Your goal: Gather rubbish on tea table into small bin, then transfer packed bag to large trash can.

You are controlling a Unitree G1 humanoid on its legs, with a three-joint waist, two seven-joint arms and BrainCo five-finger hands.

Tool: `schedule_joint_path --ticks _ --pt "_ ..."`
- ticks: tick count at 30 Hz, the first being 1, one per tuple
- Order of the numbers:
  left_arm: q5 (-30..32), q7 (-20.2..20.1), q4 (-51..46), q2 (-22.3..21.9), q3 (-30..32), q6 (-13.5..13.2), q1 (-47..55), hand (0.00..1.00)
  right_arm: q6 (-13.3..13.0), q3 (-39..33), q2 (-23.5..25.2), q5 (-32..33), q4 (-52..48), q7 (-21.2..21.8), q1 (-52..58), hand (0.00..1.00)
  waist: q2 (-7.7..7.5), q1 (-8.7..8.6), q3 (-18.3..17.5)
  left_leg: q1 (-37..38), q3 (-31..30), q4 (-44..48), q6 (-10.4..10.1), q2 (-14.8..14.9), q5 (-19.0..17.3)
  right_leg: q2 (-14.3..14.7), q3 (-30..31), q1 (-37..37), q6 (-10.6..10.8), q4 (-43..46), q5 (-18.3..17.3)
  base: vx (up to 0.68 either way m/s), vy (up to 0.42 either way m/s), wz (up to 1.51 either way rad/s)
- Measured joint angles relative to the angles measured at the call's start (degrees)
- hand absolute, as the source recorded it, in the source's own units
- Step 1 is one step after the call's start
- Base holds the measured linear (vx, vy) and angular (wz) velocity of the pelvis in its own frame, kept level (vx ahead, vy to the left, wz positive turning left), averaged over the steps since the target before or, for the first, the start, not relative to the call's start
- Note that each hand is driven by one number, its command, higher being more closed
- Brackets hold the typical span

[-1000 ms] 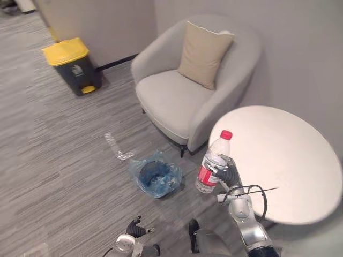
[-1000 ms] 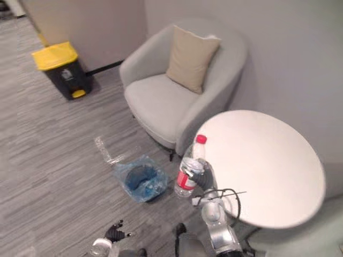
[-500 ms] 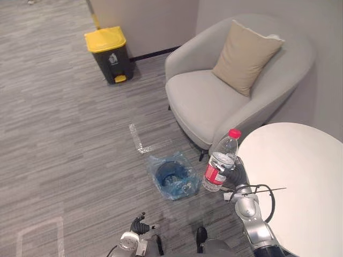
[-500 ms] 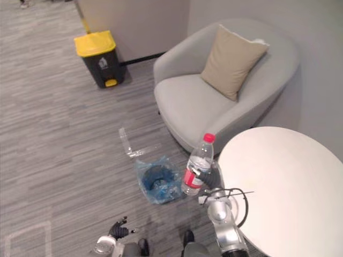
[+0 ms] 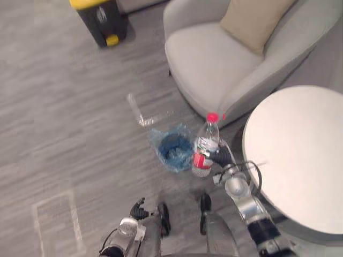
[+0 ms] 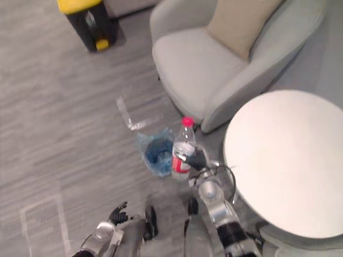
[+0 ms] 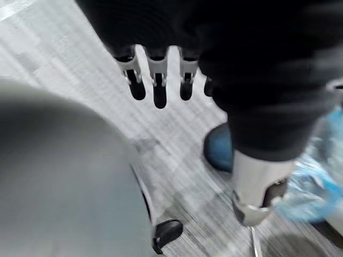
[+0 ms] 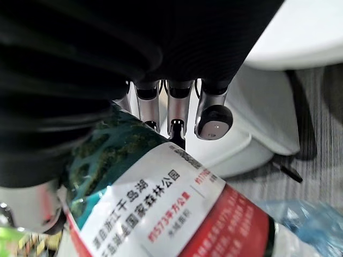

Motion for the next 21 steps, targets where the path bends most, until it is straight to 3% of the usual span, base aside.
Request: schedule_joint_path --ticks 8,15,21 --pt "-5.8 3.6 -3.8 1.6 4.8 -0.1 -8.6 0.00 1.6 1.2 -3.4 0.4 4.6 -2.4 -13.4 1.00 0.12 2.29 4.2 -17.2 -2.9 9.5 0.3 1.0 -0.3 -0.5 -1.7 -14.8 -0.5 7.8 0.0 -0.14 -0.004 0.12" --pt "-7.8 5.0 -9.7 0.7 8.9 -1.2 -16.4 0.00 3.8 1.6 -4.1 -0.8 7.4 -5.3 -26.3 1.00 -0.50 2.94 5.3 -30.7 -4.2 13.6 0.5 1.8 0.5 -1.2 -3.8 -27.1 -1.5 11.8 0.4 -0.07 -0.011 0.08" --pt "-9.3 5.8 -13.1 -0.5 8.9 -1.7 -17.5 0.00 4.1 1.6 -4.5 -0.4 10.2 -7.3 -33.6 1.00 -0.64 3.71 5.4 -36.0 -4.7 15.7 0.4 2.1 0.7 -1.8 -4.9 -32.3 -2.5 15.4 -1.2 0.02 0.002 0.10"
